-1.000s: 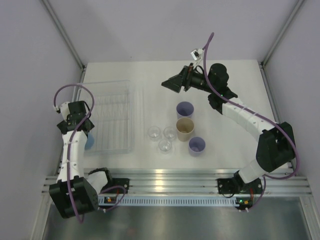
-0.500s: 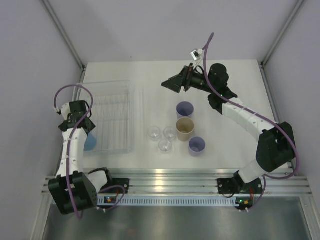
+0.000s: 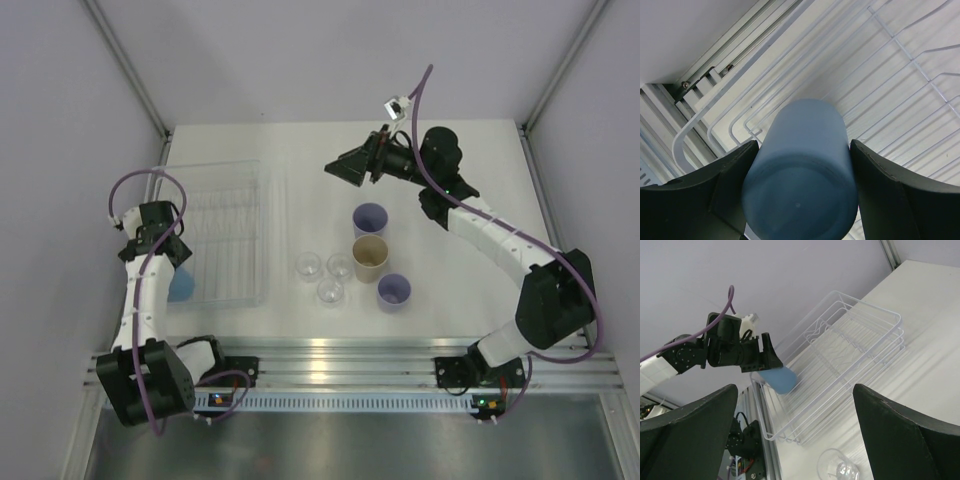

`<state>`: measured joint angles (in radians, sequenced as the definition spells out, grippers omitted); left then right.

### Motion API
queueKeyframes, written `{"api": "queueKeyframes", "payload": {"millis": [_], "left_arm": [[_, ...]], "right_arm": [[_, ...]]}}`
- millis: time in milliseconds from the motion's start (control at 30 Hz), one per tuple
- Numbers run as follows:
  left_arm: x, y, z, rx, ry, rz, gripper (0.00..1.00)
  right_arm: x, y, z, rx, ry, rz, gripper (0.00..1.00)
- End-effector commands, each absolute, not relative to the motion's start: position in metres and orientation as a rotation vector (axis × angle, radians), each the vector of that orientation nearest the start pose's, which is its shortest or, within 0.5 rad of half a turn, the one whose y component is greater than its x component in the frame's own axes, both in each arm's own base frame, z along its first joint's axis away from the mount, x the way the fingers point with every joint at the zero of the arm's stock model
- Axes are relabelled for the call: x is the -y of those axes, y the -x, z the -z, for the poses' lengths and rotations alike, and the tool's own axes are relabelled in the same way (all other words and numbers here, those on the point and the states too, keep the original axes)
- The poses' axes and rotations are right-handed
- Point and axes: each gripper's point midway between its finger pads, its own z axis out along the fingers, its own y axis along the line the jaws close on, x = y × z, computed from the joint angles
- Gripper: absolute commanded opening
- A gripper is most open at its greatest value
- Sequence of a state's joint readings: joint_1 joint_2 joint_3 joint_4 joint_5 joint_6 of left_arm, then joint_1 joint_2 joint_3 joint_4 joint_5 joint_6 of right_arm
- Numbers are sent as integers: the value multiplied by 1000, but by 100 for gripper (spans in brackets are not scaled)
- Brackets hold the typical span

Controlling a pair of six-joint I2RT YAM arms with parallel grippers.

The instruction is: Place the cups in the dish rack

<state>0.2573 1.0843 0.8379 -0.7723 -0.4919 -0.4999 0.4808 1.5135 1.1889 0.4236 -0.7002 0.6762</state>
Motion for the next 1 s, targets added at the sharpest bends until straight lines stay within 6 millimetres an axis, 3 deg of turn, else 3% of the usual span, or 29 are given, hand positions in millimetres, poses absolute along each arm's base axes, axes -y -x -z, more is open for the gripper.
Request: {"api": "queueKeyframes", "payload": {"millis": [0, 100, 433, 767, 900, 967], "left_arm": [[-131, -221, -140, -2183, 1106, -547, 71], [-131, -221, -142, -2178, 1102, -546, 90], [-132, -221, -158, -2133, 1083, -530, 92], [-130, -223, -218, -2026, 1022, -476, 95], [-123, -230, -245, -1984, 975, -395, 95], [-116, -239, -260, -1968, 936, -335, 96]], "right_arm": [[-316, -333, -362, -1538, 489, -1376, 99], [-316, -333, -361, -1540, 490, -1376, 99], [-315, -333, -360, -1544, 487, -1372, 99], [-309, -343, -357, -1580, 510, -1278, 99], [-300, -351, -359, -1613, 528, -1167, 99], [-294, -354, -349, -1668, 535, -1104, 99]]}}
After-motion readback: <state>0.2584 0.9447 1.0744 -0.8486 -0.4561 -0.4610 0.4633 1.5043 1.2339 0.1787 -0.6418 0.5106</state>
